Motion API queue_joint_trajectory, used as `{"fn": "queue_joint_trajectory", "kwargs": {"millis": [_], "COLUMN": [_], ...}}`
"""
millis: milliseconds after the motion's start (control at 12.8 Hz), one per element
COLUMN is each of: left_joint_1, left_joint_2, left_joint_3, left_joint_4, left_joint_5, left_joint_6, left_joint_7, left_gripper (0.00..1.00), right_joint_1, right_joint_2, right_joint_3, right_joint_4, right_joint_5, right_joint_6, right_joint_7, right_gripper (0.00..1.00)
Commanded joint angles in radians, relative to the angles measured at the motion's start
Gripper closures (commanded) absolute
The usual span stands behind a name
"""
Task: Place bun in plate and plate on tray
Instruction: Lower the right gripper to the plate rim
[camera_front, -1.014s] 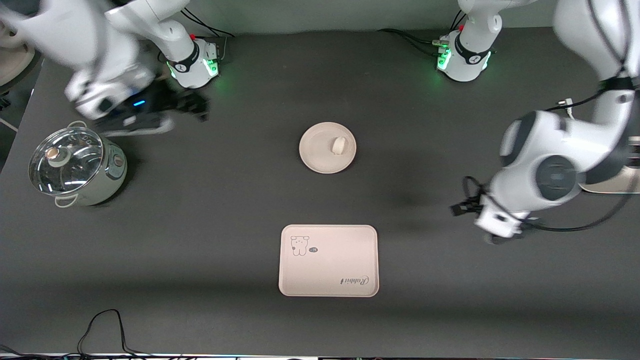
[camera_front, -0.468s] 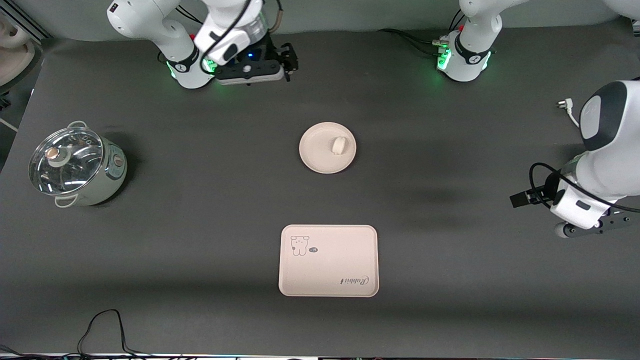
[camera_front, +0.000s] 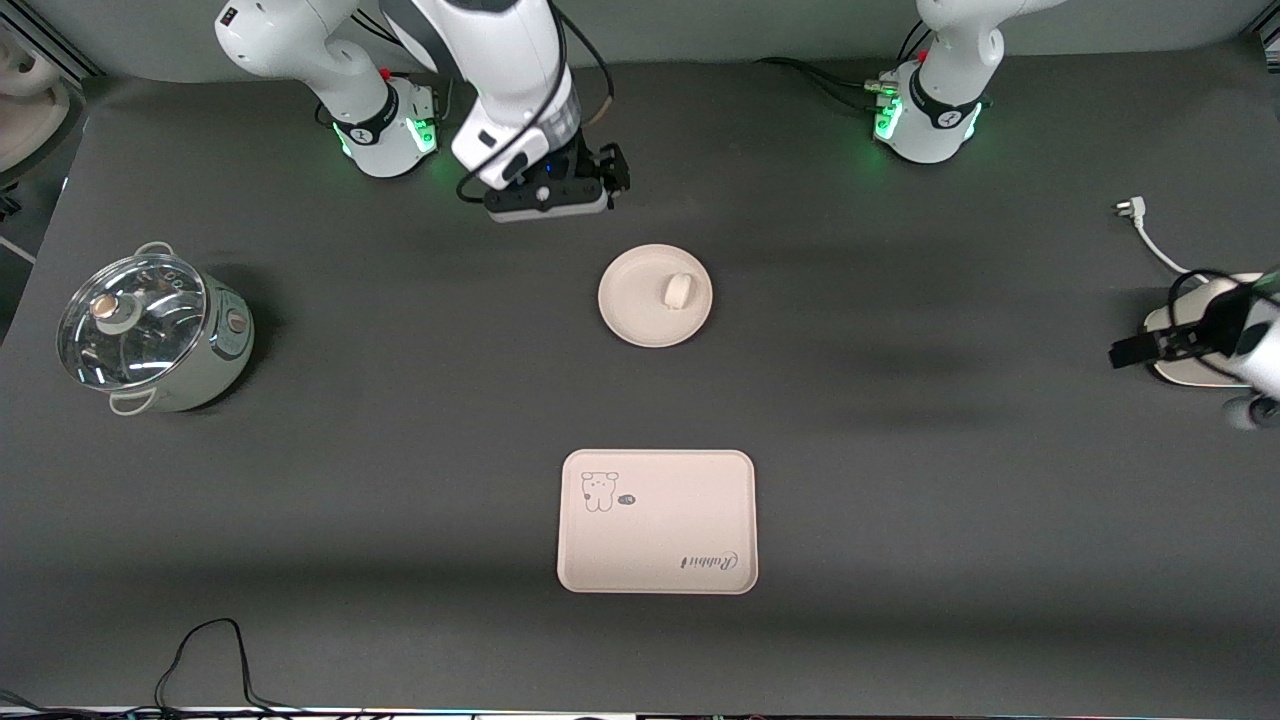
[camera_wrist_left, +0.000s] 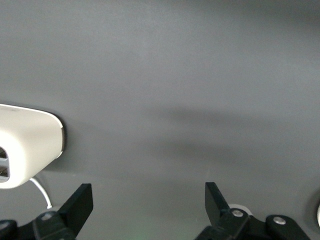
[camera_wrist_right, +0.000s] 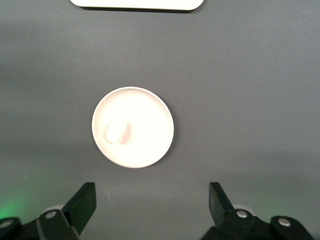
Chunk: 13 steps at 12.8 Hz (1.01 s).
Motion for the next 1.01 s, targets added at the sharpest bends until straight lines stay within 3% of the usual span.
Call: {"fn": "queue_joint_trajectory", "kwargs": {"millis": [0,234,624,936], "left_joint_1": [-0.064,-0.069,-0.071,-0.088], "left_joint_2": [-0.101,-0.148,-0.167,-0.179], "left_joint_3": [0.039,0.03,0.007,0.002], "left_joint_4": [-0.037,-0.065,-0.103,-0.113], "left_joint_5": [-0.027,-0.031,-0.031,-0.024], "left_joint_6": [-0.046,-0.066,-0.067,-0.076], "left_joint_7": [0.017,0.017,0.026,0.026], "left_gripper": [0.0,0.0,0.0,0.0], "right_joint_1": [0.019,0.032,0.05,0.05], "right_joint_2": [-0.033,0.02,0.233,0.327], "right_joint_3": [-0.014,-0.012,-0.006,0.025], "right_joint_4": [-0.217,-0.36,-0.373,-0.373], "right_joint_5": [0.043,0.059,0.078,0.14], "right_joint_6": [0.251,0.48,0.684,0.801], "right_joint_7": [0.004,-0.019,-0.004,-0.004], "right_gripper": [0.0,0.0,0.0,0.0]}}
